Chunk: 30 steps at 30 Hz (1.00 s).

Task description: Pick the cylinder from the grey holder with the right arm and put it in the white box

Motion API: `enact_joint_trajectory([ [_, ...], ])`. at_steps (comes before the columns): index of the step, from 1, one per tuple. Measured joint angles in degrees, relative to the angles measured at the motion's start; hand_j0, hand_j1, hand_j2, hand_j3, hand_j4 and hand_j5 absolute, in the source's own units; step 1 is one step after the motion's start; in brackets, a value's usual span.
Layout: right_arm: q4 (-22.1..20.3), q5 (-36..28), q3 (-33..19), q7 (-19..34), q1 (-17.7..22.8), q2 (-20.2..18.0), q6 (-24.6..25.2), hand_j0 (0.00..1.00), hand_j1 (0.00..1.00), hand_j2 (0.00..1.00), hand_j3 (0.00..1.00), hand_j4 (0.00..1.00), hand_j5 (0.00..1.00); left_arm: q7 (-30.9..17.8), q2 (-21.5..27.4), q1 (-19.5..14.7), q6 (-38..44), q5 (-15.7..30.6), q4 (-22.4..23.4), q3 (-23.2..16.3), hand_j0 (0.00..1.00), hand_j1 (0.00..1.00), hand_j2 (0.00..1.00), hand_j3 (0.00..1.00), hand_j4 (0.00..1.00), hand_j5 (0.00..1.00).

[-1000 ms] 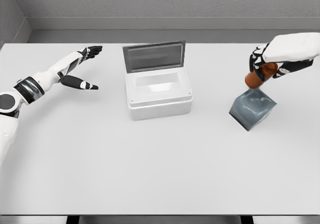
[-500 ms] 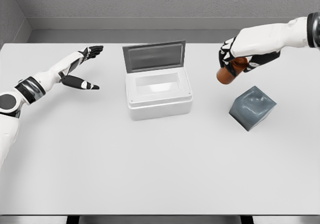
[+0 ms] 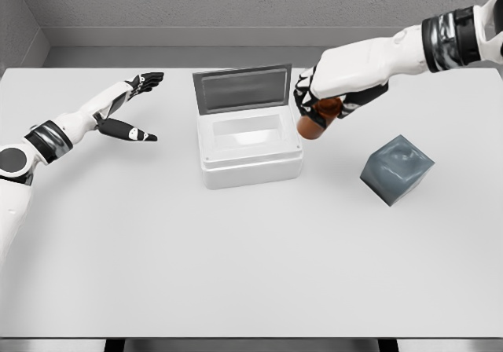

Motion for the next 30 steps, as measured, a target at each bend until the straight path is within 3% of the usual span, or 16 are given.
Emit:
enact_joint_trajectory([
  [21,11.00,0.23,1.51,0.39,0.88,10.62,0.02,0.31,0.31,0.31,0.31,0.31,0.31,0.00,0.45,0.00,0.00,-0.05,-0.02,-0.36,1.00,1.00,1.00,1.00,1.00,1.00],
  [23,11.50,0.31,1.62,0.41,0.88,10.99,0.02,0.42,0.42,0.42,0.42,0.42,0.42,0.00,0.46,0.00,0.00,-0.21,0.01,-0.39,1.00,1.00,1.00,1.00,1.00,1.00],
  [24,11.61,0.36,1.65,0.41,0.88,11.09,0.01,0.63,0.63,0.63,0.63,0.63,0.63,0.00,0.46,0.00,0.00,-0.25,0.01,-0.40,1.00,1.00,1.00,1.00,1.00,1.00],
  [25,11.70,0.42,1.65,0.39,0.79,11.15,0.02,0.74,0.74,0.74,0.74,0.74,0.74,0.00,0.47,0.00,0.00,-0.27,0.02,-0.41,1.00,1.00,1.00,1.00,1.00,1.00],
  [28,11.81,0.66,1.60,0.30,0.79,11.21,0.02,0.87,0.87,0.87,0.87,0.87,0.87,0.00,0.56,0.00,0.00,-0.28,0.00,-0.39,1.00,1.00,1.00,1.00,1.00,1.00],
  [30,11.73,0.73,1.56,0.29,0.79,11.23,0.02,0.90,0.90,0.90,0.90,0.90,0.90,0.00,0.58,0.00,0.00,-0.28,-0.01,-0.40,1.00,1.00,1.00,1.00,1.00,1.00],
])
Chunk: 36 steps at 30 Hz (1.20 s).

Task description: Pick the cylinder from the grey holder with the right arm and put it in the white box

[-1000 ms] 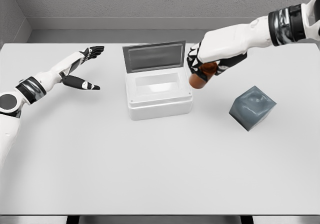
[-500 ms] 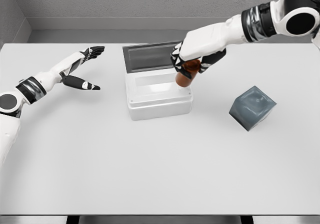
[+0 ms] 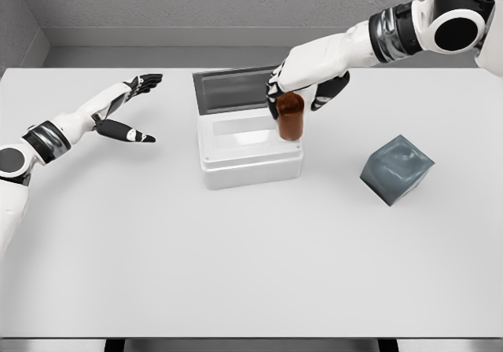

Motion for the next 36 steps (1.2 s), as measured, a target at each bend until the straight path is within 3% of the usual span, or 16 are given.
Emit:
enact_joint_trajectory([
  [6,-1.92,0.17,-0.32,-0.06,-1.05,-0.75,0.00,0.95,0.95,0.95,0.95,0.95,0.95,0.00,-0.02,0.00,0.00,0.03,-0.03,-0.05,1.00,1.00,1.00,1.00,1.00,1.00],
  [9,-6.29,0.19,-2.06,-0.27,-1.85,-2.61,0.00,0.98,0.98,0.98,0.98,0.98,0.98,0.00,0.05,0.00,0.00,0.06,-0.04,-0.05,1.00,1.00,1.00,1.00,1.00,1.00],
  [14,-15.99,0.00,-5.92,-0.45,-2.72,-8.52,0.01,0.98,0.98,0.98,0.98,0.98,0.98,0.00,0.14,-0.09,0.01,0.16,-0.11,-0.45,1.00,1.00,1.00,1.00,1.00,1.00],
  [18,-20.55,-0.28,-6.79,-0.81,-4.83,-14.80,0.02,1.00,1.00,1.00,1.00,1.00,1.00,0.00,0.22,-1.93,-0.05,0.51,-0.19,-3.67,1.00,1.00,1.00,1.00,1.00,1.00],
  [22,-22.27,-0.37,-6.63,-1.76,-4.92,-21.37,0.00,1.00,1.00,1.00,1.00,1.00,1.00,0.00,0.24,-2.64,-0.27,0.52,0.05,-5.48,1.00,1.00,1.00,1.00,1.00,1.00],
  [26,-22.80,-0.22,-4.84,-2.44,-3.01,-25.52,-0.02,1.00,1.00,1.00,1.00,1.00,1.00,0.00,0.16,-4.13,-0.45,0.59,0.20,-6.16,1.00,1.00,1.00,1.00,1.00,1.00],
  [30,-22.99,-0.14,-4.14,-2.63,-2.20,-28.30,-0.02,1.00,1.00,1.00,1.00,1.00,1.00,0.00,-0.22,-7.47,-0.54,0.98,2.03,-7.37,1.00,1.00,1.00,1.00,1.00,1.00],
  [36,-22.92,-0.22,-4.15,-3.02,-1.76,-29.82,-0.01,1.00,1.00,1.00,1.00,1.00,1.00,0.00,-1.07,-8.17,-0.61,3.41,3.64,-10.17,1.00,1.00,1.00,1.00,1.00,1.00],
])
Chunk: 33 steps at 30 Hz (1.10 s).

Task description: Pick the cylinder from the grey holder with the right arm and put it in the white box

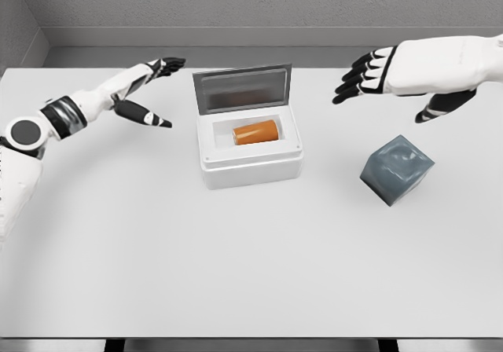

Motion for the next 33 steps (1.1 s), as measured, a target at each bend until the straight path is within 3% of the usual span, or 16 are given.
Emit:
enact_joint_trajectory([
  [16,0.53,-0.13,-0.40,-0.43,0.79,-0.66,0.01,1.00,1.00,1.00,1.00,1.00,1.00,0.00,2.90,0.97,-0.89,5.14,-6.93,-6.37,1.00,1.00,1.00,1.00,1.00,1.00],
  [33,1.10,-0.08,-0.42,-0.25,1.41,-1.60,0.01,1.00,1.00,1.00,1.00,1.00,1.00,0.00,7.80,3.96,-1.87,8.72,-16.00,-7.11,1.00,1.00,1.00,1.00,1.00,1.00],
])
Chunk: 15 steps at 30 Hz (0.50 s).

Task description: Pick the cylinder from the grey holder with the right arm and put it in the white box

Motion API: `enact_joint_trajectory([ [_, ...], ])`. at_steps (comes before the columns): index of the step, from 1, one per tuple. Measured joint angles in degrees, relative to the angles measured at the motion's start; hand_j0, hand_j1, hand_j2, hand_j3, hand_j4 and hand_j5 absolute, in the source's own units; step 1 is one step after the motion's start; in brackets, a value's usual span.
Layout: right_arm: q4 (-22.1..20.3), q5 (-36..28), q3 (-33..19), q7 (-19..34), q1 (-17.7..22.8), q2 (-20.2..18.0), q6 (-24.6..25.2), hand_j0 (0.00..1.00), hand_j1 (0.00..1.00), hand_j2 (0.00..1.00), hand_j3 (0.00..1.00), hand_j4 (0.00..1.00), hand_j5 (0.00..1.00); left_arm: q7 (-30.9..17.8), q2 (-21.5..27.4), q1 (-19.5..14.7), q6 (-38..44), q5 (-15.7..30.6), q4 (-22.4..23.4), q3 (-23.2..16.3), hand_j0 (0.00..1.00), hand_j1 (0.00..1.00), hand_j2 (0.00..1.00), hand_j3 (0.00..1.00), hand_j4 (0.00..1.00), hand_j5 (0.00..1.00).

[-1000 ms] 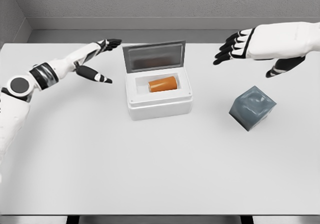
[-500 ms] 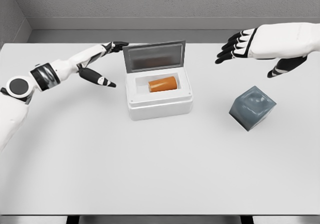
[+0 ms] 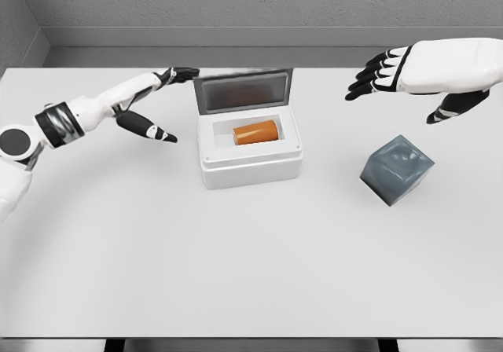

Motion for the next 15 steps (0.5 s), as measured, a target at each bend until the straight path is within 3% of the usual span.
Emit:
enact_joint_trajectory([
  [7,0.01,0.00,0.13,0.01,0.09,0.09,0.00,1.00,1.00,1.00,1.00,1.00,1.00,0.00,0.84,0.61,-0.77,1.29,-0.34,0.12,1.00,1.00,1.00,1.00,1.00,1.00],
  [9,0.01,0.00,0.14,0.04,0.27,0.18,0.00,1.00,1.00,1.00,1.00,1.00,1.00,0.00,2.55,2.20,-0.95,1.83,0.26,0.49,1.00,1.00,1.00,1.00,1.00,1.00],
  [15,-0.16,0.02,0.18,-0.12,1.84,0.23,0.00,1.00,1.00,1.00,1.00,1.00,1.00,0.00,4.97,2.29,-3.42,2.36,5.78,2.47,1.00,1.00,1.00,1.00,1.00,1.00],
])
